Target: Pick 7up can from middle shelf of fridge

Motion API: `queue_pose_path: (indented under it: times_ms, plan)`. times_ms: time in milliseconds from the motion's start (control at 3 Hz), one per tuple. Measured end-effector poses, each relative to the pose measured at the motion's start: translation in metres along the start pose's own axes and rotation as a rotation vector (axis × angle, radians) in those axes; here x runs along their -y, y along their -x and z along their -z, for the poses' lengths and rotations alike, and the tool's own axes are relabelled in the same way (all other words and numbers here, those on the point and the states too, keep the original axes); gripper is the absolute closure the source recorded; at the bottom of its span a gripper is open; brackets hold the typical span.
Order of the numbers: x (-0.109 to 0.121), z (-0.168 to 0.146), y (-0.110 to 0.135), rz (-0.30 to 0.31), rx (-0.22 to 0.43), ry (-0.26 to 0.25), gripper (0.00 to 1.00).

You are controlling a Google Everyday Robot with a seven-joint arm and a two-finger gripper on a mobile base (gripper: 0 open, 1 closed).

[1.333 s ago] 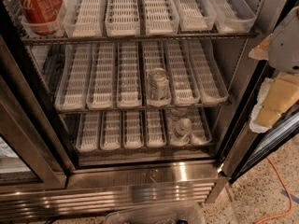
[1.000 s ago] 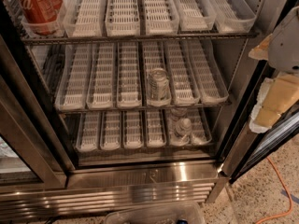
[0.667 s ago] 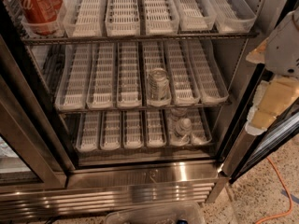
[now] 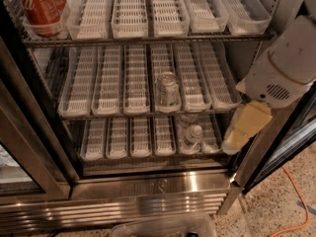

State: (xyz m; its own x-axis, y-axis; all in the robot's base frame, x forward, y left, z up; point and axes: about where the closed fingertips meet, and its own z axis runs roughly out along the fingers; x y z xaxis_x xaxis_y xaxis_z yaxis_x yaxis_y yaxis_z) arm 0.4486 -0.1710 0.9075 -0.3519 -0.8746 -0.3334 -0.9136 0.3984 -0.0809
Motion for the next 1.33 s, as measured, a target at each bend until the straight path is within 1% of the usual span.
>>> queue_pose_path:
  times_ms: [333, 667, 1000, 1333]
  plan:
    - [-0.008, -0.031, 0.014, -0.102, 0.06, 0.022, 0.0]
    - [0.001, -0.047, 0.027, -0.204, 0.147, -0.007, 0.0]
    - [0.001, -0.047, 0.027, -0.205, 0.147, -0.007, 0.0]
    - [0.002, -0.071, 0.027, -0.26, 0.173, 0.038, 0.0]
